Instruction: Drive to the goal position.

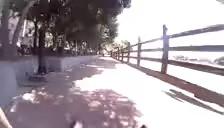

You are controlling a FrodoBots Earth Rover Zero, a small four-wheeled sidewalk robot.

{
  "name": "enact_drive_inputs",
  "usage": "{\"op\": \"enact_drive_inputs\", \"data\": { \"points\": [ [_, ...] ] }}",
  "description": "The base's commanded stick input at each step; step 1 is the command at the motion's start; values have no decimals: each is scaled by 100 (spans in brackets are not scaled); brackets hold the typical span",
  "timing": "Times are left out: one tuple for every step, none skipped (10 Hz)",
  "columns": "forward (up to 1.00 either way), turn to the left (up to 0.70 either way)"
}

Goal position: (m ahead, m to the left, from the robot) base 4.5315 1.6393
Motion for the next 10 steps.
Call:
{"op": "enact_drive_inputs", "data": {
  "points": [
    [100, 0],
    [100, 0],
    [100, 0],
    [100, 0],
    [100, 0],
    [100, 0],
    [100, 0],
    [100, 0],
    [100, 0],
    [100, 0]
  ]
}}
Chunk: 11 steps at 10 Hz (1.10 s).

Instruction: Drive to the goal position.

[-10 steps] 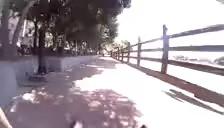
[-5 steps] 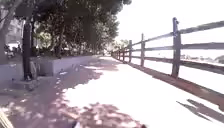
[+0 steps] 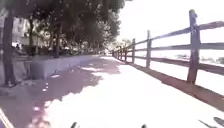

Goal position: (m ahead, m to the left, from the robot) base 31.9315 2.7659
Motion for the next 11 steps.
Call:
{"op": "enact_drive_inputs", "data": {
  "points": [
    [100, 0],
    [100, 0],
    [100, 0],
    [100, 0],
    [100, 0],
    [100, 0],
    [100, 0],
    [100, 0],
    [100, 0],
    [100, 0],
    [100, 0]
  ]
}}
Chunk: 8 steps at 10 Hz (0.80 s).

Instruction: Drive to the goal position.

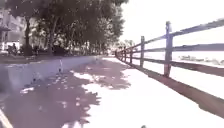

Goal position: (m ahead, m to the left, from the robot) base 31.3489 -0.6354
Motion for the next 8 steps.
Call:
{"op": "enact_drive_inputs", "data": {
  "points": [
    [100, 0],
    [100, 0],
    [100, 0],
    [100, 0],
    [100, 0],
    [100, 0],
    [100, 0],
    [100, 0]
  ]
}}
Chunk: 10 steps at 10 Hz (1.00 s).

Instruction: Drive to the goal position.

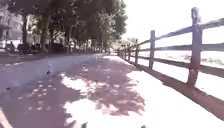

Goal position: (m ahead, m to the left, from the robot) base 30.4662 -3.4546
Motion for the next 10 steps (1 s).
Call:
{"op": "enact_drive_inputs", "data": {
  "points": [
    [100, 0],
    [100, 0],
    [100, 0],
    [100, 0],
    [100, 0],
    [100, 0],
    [100, 0],
    [100, 0],
    [100, 0],
    [100, 0]
  ]
}}
